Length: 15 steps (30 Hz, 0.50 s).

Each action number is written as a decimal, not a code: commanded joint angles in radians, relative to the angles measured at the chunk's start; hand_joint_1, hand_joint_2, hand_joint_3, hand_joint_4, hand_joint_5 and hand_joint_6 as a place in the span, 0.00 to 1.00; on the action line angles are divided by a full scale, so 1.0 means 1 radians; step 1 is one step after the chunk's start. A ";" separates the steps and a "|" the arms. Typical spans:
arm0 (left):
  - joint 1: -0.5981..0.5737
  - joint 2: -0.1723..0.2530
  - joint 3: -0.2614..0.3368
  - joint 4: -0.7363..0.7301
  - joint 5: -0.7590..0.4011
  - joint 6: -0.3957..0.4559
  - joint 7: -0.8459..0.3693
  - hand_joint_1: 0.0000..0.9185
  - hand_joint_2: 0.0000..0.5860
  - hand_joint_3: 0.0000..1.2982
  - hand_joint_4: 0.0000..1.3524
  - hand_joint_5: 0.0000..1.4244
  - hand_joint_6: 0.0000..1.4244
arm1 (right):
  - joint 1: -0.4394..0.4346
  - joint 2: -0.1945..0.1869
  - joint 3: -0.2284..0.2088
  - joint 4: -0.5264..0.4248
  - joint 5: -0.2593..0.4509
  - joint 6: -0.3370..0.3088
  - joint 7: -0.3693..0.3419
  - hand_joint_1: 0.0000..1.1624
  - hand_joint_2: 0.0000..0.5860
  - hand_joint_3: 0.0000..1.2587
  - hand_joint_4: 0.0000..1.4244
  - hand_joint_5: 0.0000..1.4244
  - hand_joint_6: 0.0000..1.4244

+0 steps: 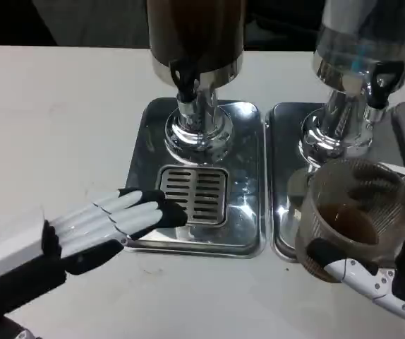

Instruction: Grasp the cup under the faucet to collect the drink, then remove the cup.

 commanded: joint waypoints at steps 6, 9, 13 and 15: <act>0.014 0.012 0.021 -0.015 -0.016 0.007 -0.009 0.00 0.21 0.04 0.00 0.00 0.00 | -0.007 0.009 -0.005 -0.022 0.025 -0.025 -0.001 0.91 0.23 0.77 0.72 0.80 0.98; 0.014 0.013 0.022 -0.016 -0.017 0.006 -0.010 0.00 0.21 0.04 0.00 0.00 0.00 | -0.007 0.010 -0.005 -0.022 0.025 -0.028 -0.002 0.91 0.23 0.77 0.72 0.80 0.98; 0.012 0.012 0.022 -0.015 -0.014 0.009 -0.009 0.00 0.21 0.04 0.00 0.00 0.00 | -0.009 0.009 -0.006 -0.021 0.028 -0.027 -0.002 0.91 0.24 0.77 0.72 0.80 0.98; 0.013 0.010 0.023 -0.016 -0.011 0.008 -0.008 0.00 0.21 0.04 0.00 0.00 0.00 | -0.011 0.009 -0.007 -0.020 0.030 -0.027 -0.001 0.91 0.24 0.77 0.72 0.80 0.98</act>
